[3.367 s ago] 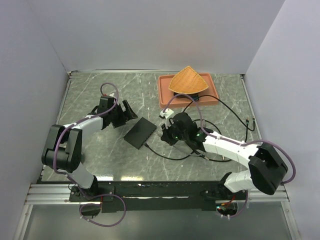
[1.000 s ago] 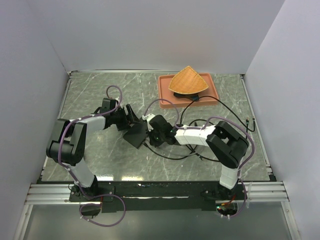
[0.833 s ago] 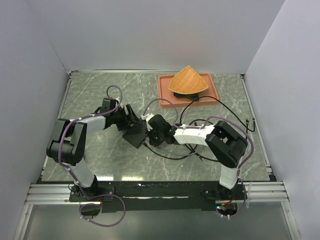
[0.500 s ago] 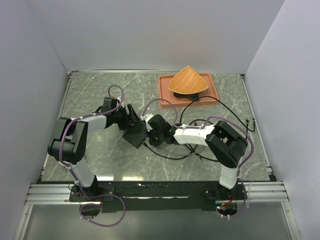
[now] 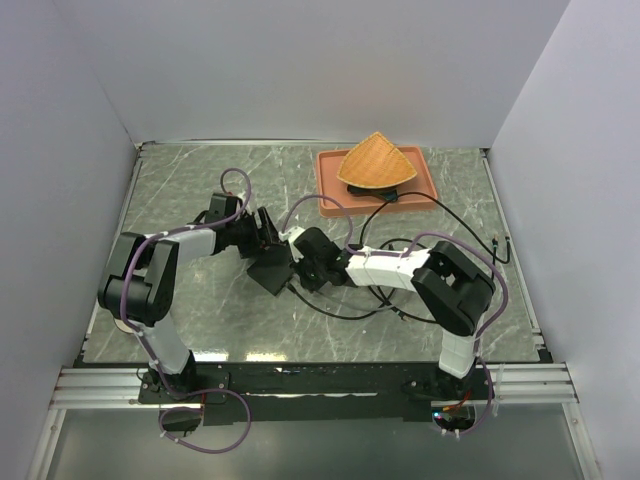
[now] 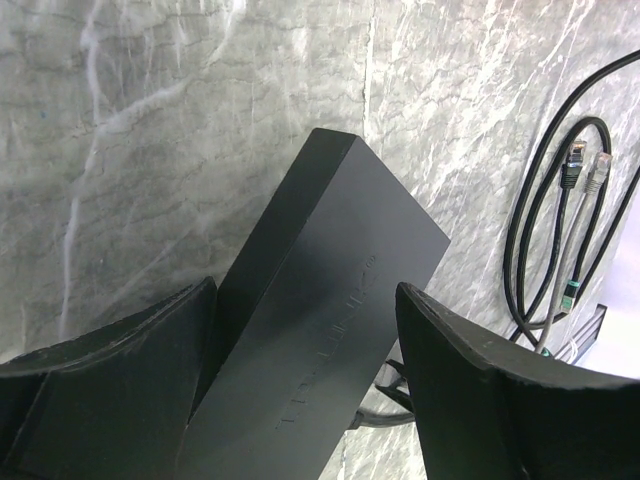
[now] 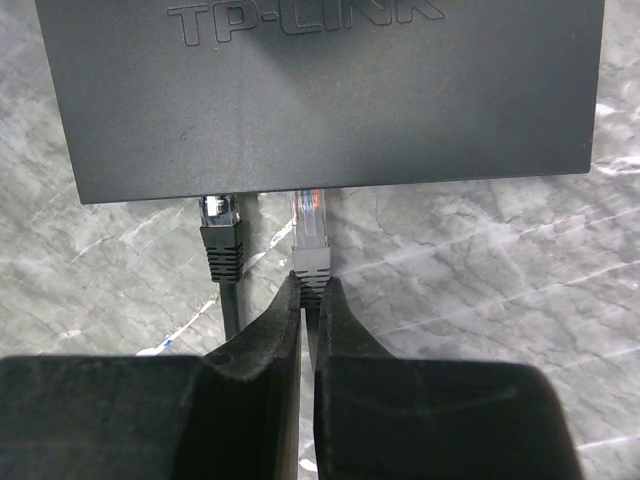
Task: Insert the plug into the switch port
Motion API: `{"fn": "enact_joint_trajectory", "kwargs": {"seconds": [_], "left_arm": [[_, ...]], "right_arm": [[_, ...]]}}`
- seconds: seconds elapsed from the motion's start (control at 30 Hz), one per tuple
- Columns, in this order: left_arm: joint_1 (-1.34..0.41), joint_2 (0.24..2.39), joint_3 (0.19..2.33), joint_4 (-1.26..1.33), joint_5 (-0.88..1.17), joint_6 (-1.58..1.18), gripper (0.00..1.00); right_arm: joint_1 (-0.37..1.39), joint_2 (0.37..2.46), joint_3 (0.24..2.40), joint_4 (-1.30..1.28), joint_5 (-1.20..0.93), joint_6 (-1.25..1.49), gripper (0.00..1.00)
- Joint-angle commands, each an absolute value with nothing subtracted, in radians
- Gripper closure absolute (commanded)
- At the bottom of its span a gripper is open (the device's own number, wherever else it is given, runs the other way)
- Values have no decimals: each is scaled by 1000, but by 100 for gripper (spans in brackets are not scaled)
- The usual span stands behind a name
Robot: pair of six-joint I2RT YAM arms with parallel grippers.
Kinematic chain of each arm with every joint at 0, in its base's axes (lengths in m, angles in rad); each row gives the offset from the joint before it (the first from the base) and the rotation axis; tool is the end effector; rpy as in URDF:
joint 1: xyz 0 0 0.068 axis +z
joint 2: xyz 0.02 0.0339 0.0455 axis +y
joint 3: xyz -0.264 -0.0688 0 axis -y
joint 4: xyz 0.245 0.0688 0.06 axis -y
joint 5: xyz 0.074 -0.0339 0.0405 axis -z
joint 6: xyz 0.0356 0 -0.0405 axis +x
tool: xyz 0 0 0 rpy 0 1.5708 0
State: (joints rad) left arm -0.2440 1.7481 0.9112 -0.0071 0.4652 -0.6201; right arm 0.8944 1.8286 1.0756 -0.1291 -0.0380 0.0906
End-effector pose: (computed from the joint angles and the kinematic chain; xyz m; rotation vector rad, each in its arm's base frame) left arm 0.3314 -0.0990 0.1525 -0.2471 2.5084 -0.9398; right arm 0.2348 0.2946 0.1604 -0.9984 2.3052 0.4680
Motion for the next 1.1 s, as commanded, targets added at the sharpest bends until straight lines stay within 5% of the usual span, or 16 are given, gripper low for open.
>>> {"fn": "enact_joint_trajectory", "kwargs": {"seconds": [0.0,1.07], "left_arm": [[-264,1773,927,-40,459,-603,21],[-295,1786,957,-57,460,-594,22]], "right_arm": [[900,1798,1146,-117,-3,69,100],[900,1792,1198,-83,-69,8,100]]}}
